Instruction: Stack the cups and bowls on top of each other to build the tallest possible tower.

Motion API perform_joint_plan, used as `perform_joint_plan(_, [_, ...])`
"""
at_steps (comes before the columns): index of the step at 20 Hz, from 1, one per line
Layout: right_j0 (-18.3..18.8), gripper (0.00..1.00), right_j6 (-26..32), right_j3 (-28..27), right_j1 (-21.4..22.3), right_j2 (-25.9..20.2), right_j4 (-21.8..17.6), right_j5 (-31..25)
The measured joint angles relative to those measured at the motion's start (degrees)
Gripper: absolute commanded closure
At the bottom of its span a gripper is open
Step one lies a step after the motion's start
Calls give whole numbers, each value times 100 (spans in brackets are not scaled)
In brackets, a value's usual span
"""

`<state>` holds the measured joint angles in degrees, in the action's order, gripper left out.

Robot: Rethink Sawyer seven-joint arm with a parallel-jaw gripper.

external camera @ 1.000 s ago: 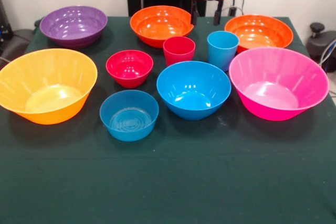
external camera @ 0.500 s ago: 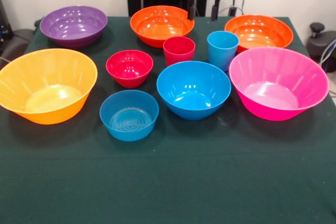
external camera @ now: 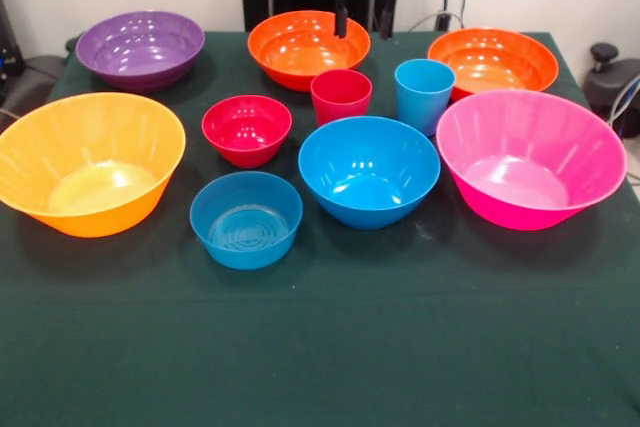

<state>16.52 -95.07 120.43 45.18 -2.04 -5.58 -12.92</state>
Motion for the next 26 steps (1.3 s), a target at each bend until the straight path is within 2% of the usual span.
perform_joint_plan(14, [359,0,0,-608,-32,-81,-234,-57])
perform_joint_plan(21, [715,0,0,-903,-97,-261,-520,-94])
perform_joint_plan(26, [956,0,0,-1164,-336,-355,-818,-103])
